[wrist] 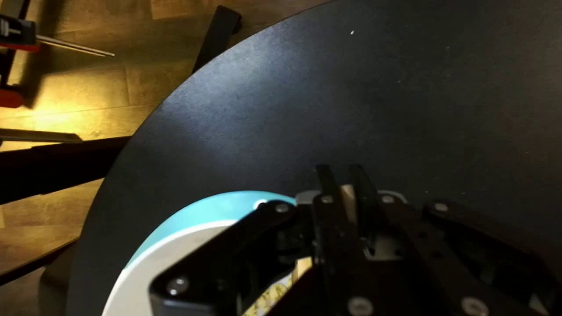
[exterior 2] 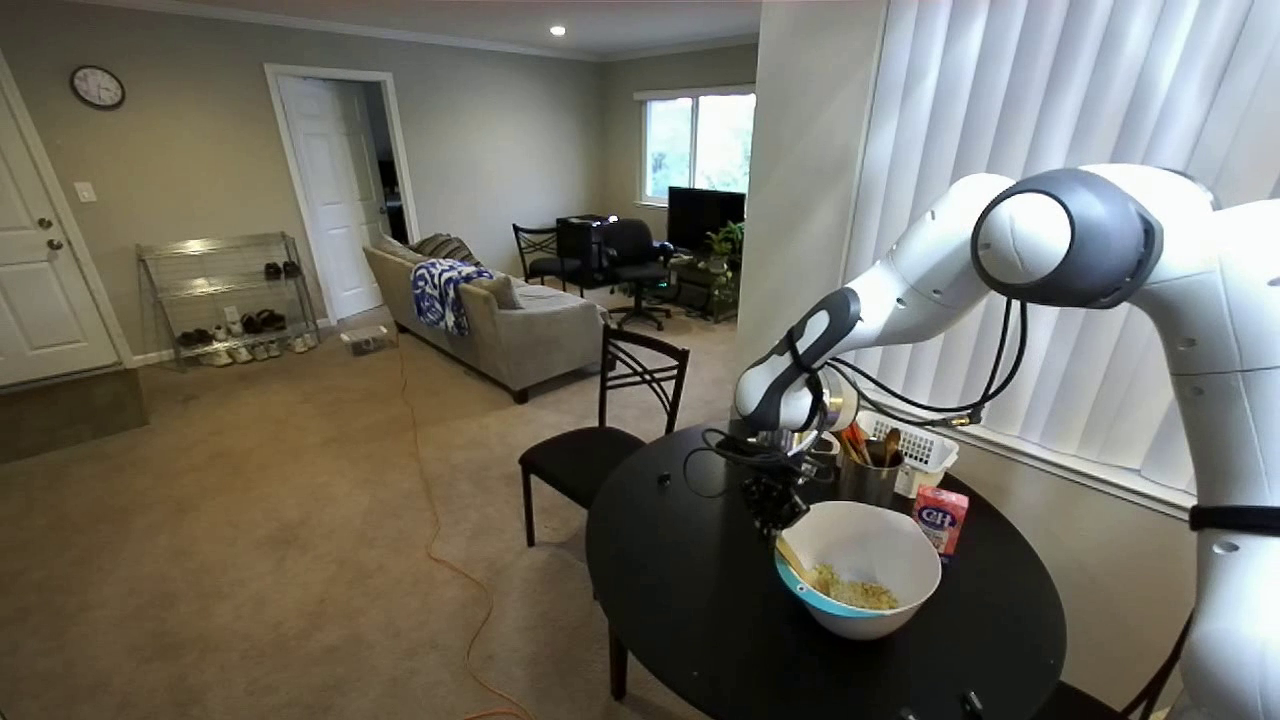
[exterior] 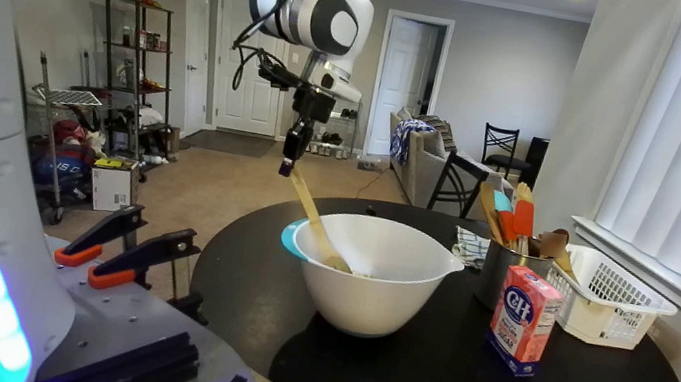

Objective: Pick up the wooden spoon from the white bowl and mix the substance in the white bowl

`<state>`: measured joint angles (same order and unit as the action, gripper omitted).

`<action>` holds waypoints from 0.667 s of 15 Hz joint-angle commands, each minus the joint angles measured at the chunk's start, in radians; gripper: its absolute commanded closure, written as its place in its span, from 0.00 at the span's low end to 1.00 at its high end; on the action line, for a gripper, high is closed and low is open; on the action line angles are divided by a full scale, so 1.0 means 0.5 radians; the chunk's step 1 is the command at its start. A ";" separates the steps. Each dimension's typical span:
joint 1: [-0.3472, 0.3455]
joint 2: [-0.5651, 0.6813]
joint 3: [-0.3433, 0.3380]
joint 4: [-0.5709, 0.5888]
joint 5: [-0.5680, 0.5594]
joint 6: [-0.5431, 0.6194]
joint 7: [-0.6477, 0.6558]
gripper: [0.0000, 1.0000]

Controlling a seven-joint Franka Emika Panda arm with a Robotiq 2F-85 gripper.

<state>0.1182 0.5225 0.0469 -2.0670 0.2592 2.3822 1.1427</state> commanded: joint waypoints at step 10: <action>0.022 -0.028 -0.028 -0.265 0.073 0.727 -0.235 0.97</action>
<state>0.1111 0.5211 0.0559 -2.1584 0.3014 2.6533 1.0593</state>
